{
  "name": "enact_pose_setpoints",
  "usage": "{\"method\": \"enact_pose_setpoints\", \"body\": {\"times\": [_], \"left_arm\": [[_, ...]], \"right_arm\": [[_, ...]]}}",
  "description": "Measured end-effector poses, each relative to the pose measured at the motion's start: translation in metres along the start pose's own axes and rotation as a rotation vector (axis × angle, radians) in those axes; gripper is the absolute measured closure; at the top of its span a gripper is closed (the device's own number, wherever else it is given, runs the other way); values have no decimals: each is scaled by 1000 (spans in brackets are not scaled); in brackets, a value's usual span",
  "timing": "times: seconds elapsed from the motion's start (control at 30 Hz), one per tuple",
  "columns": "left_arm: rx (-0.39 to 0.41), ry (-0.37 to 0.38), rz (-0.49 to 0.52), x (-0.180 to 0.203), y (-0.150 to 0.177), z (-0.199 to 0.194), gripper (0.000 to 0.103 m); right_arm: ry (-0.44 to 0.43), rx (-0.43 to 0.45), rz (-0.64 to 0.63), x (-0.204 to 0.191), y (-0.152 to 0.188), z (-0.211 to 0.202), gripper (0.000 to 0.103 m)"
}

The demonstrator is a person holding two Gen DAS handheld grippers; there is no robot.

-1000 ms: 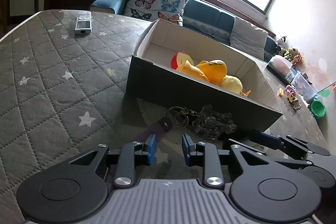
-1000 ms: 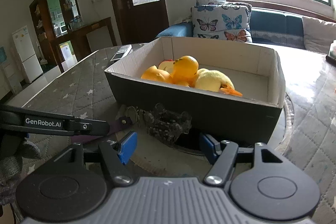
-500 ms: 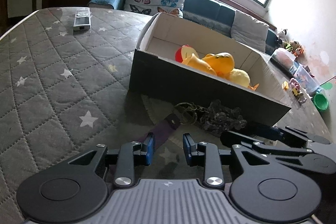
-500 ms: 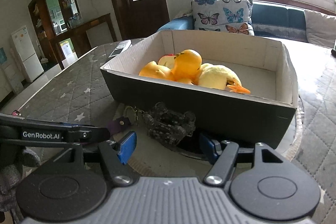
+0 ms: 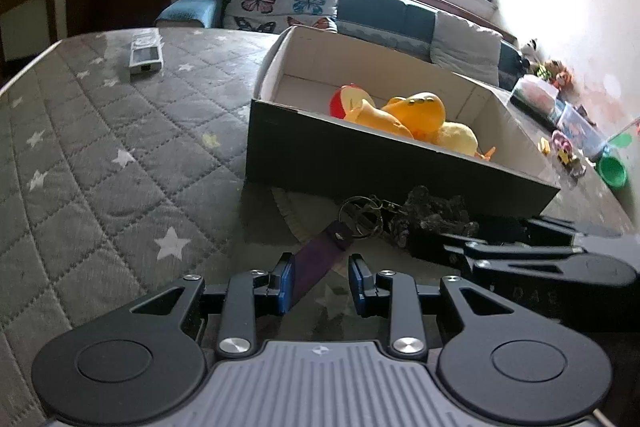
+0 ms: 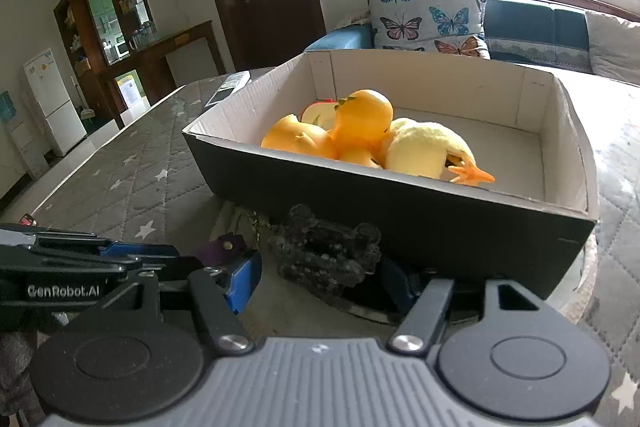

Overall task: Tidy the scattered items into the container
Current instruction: 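Withdraw the right tool from the box, then lower the left tool onto the purple keychain strap beside the box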

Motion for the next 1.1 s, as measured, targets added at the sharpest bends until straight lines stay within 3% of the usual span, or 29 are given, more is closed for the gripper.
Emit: {"method": "enact_pose_setpoints", "body": {"times": [0.4, 0.83, 1.0, 1.1], "left_arm": [[-9, 4, 70, -4, -3, 2, 70], [-36, -8, 223, 3, 1, 9, 65], [-29, -20, 260, 5, 4, 9, 67], [-28, -29, 263, 4, 4, 8, 78]], "right_arm": [[5, -16, 3, 0, 2, 10, 36], [25, -12, 9, 0, 2, 12, 36], [34, -7, 23, 2, 2, 11, 42], [38, -4, 29, 2, 2, 11, 42]]}}
Point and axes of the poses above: each gripper's, at about its wrist camera, not at the fingertips, and z roughly the way its jaws point, x to its right, y to its underside, the point moved 10 cm from there along z, roughly the way its jaws point, and after that the axes turned 1 degree about z, right-handed, at the moved point
